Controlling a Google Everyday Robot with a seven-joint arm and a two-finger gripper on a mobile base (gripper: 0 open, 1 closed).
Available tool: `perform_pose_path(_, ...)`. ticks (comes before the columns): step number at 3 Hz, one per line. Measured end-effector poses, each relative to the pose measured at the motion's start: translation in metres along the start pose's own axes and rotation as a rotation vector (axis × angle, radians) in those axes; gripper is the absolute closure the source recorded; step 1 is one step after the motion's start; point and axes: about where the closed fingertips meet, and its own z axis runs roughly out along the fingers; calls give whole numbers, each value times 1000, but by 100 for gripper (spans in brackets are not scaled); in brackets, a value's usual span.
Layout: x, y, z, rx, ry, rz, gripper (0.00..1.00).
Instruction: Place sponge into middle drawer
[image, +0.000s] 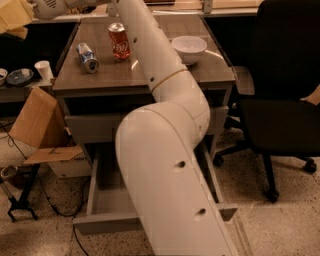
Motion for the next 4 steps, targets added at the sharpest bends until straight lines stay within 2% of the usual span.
perform_pose_path(1, -10, 36, -11, -29, -39, -10, 100)
perform_pose_path(2, -14, 76, -25, -22, -54, -8, 100)
perform_pose_path(3, -7, 114, -50, 49, -40, 11, 100)
perform_pose_path(4, -10, 153, -59, 129, -78, 22, 100)
